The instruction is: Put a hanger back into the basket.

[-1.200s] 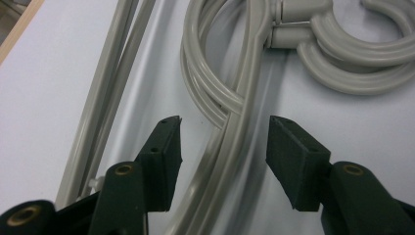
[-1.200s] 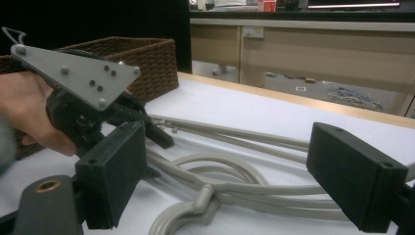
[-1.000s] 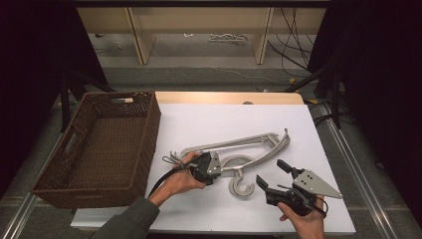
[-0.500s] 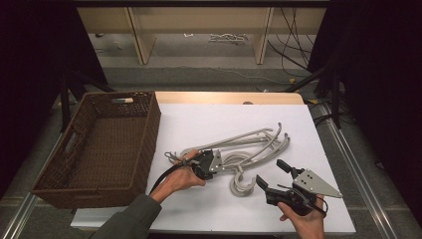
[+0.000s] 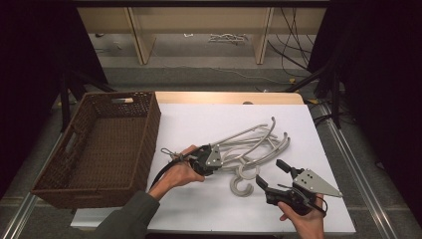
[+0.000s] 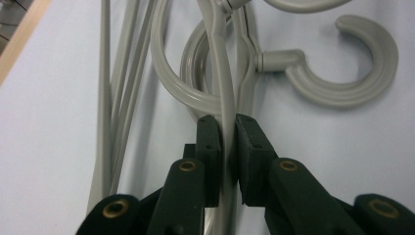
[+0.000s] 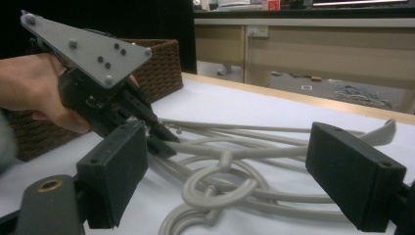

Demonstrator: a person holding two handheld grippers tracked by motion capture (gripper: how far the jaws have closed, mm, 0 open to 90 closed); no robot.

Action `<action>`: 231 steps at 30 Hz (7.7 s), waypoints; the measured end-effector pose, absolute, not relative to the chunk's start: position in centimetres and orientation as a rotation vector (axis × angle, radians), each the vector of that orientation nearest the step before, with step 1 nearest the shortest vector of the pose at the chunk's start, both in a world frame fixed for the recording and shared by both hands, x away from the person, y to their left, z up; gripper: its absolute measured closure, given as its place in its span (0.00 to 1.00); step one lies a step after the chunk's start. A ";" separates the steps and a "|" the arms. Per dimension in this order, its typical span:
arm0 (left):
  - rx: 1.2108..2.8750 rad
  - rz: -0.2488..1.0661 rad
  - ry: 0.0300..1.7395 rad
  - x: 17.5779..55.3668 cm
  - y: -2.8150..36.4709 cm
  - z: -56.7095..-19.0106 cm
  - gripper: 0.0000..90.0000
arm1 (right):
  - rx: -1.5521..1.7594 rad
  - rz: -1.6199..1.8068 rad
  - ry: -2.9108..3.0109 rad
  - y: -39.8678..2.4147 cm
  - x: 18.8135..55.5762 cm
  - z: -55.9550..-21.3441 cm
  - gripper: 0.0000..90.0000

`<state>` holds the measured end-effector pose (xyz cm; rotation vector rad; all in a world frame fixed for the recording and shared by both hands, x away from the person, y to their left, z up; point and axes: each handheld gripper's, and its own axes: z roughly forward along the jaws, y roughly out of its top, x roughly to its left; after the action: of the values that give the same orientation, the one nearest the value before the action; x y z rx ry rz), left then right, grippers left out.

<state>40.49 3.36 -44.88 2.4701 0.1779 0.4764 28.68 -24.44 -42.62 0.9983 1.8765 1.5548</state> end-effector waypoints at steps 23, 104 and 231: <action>2.173 0.322 0.525 42.1 6.2 -38.2 0.90 | 0.988 1.577 1.866 -24.4 28.7 -42.6 0.19; 1.900 0.496 0.901 36.6 35.3 -35.1 0.90 | 1.005 1.545 1.895 -24.0 29.4 -43.3 0.18; 1.661 0.465 0.701 30.8 15.0 -40.4 0.18 | 0.957 1.578 1.948 -23.7 29.6 -43.4 0.18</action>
<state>30.75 14.98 -40.37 1.6608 0.7008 0.4647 29.58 -23.65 -43.37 0.9573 1.9482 1.5784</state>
